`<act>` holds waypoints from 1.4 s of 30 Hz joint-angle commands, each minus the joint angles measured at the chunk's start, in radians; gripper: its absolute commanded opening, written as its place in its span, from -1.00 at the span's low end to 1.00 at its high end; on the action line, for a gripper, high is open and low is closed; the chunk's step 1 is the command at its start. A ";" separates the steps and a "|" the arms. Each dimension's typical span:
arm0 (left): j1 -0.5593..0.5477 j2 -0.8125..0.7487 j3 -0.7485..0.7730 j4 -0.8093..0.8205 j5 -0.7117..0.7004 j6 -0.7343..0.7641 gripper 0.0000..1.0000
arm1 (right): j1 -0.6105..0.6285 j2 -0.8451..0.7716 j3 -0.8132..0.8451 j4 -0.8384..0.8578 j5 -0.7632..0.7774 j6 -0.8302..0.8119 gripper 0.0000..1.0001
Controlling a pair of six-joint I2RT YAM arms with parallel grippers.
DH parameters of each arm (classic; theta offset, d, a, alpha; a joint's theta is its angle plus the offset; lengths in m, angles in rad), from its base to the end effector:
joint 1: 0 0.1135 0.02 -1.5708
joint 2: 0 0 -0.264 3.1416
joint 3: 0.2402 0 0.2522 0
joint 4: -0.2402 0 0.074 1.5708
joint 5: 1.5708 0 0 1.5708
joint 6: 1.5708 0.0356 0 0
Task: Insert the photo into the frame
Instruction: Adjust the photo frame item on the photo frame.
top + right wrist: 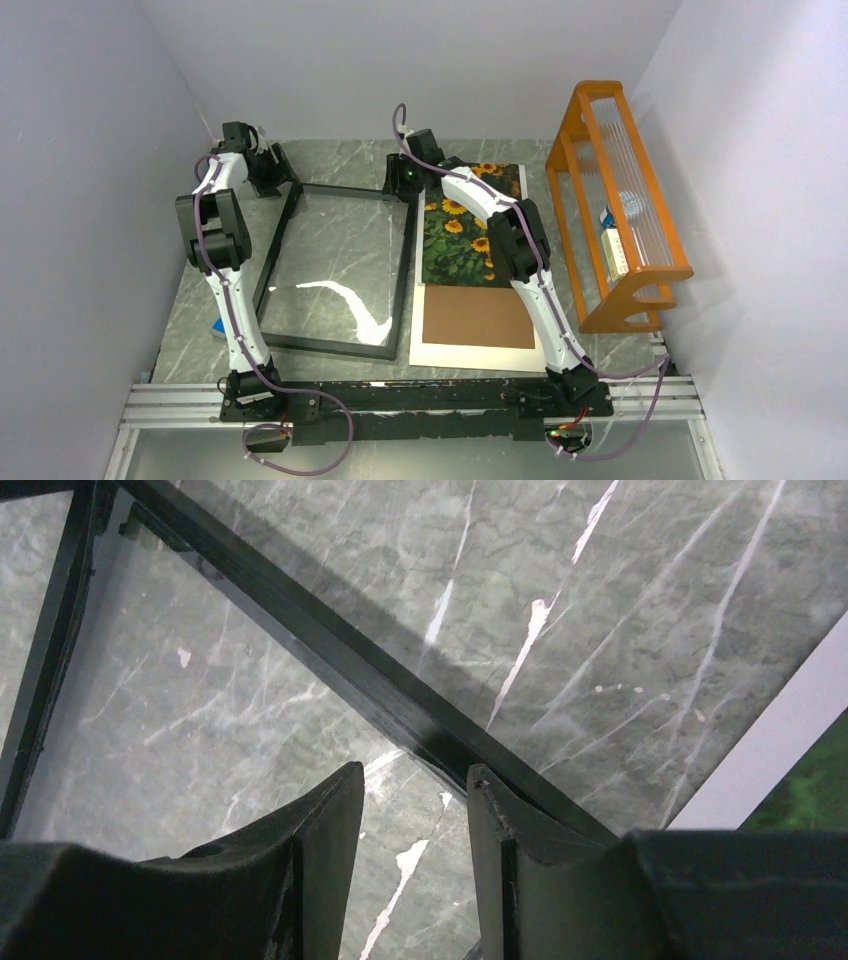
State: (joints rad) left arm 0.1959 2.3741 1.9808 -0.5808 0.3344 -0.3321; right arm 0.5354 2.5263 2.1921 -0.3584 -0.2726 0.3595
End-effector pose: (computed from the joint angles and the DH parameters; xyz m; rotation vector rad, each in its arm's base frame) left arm 0.5121 0.0897 0.1693 -0.5332 2.4758 -0.4788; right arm 0.4854 0.2991 0.1731 -0.3571 2.3271 0.7679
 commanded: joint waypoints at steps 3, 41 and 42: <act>-0.002 0.002 -0.022 -0.002 0.011 0.030 0.37 | 0.000 -0.033 -0.039 -0.014 -0.078 0.001 -0.09; -0.024 -0.063 -0.162 -0.026 0.043 0.159 0.83 | 0.031 0.020 -0.022 0.010 -0.063 -0.007 -0.34; -0.030 -0.064 -0.164 -0.027 0.034 0.161 0.85 | 0.031 0.022 -0.023 0.012 -0.063 -0.007 -0.34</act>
State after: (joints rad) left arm 0.1879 2.3119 1.8603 -0.5137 0.4034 -0.2222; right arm 0.5709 2.5347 2.1719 -0.3649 -0.3649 0.3428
